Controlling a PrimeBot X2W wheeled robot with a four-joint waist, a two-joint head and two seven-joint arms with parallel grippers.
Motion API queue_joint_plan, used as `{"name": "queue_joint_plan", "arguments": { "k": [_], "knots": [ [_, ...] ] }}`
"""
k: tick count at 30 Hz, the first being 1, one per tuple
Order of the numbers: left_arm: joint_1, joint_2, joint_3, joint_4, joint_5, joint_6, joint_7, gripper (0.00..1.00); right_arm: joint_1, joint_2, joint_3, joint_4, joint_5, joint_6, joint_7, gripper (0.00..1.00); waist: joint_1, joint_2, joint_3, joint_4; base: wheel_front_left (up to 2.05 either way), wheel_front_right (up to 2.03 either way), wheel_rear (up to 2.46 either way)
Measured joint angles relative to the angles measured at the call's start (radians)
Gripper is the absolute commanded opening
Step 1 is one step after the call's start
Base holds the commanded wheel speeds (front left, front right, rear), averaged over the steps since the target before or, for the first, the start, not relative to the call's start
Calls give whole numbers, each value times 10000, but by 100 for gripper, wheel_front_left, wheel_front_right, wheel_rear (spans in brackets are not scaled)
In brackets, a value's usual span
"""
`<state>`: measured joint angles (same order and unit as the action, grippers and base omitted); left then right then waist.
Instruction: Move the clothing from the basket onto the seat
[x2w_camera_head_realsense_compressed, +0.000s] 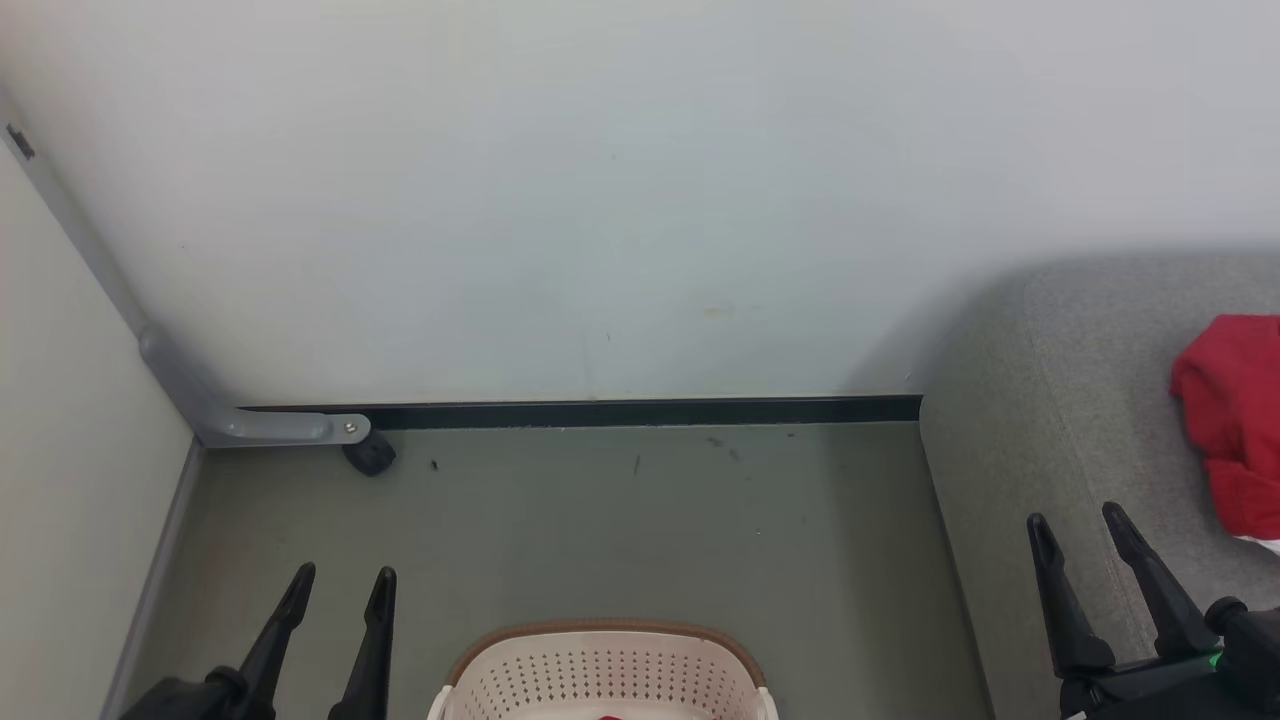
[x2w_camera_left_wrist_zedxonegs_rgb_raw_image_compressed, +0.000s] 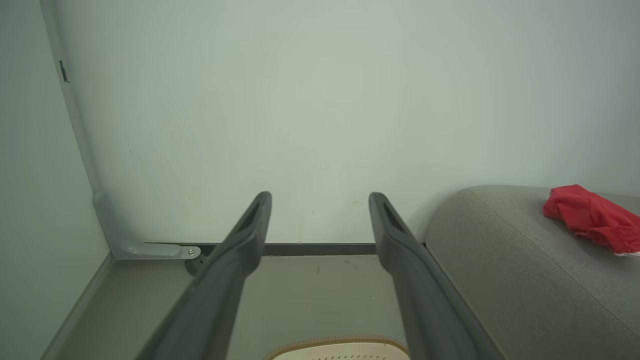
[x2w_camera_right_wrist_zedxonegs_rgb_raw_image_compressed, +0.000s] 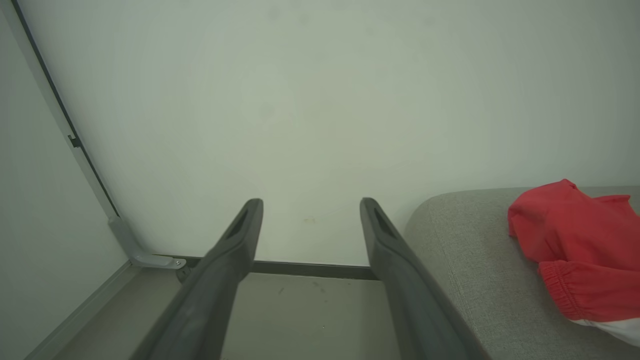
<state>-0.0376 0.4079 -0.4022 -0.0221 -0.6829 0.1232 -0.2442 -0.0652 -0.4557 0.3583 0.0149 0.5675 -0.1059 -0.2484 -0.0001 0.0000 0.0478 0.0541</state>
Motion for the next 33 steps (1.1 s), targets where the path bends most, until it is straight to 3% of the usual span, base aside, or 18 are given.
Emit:
{"name": "queue_joint_plan", "arguments": {
  "k": [33],
  "knots": [
    [16,-556,550,-451,614,4,-48,100,11,617,-451,-736,-732,-42,-12,100,2,0,876,-222,0,0,0]
  ]
}}
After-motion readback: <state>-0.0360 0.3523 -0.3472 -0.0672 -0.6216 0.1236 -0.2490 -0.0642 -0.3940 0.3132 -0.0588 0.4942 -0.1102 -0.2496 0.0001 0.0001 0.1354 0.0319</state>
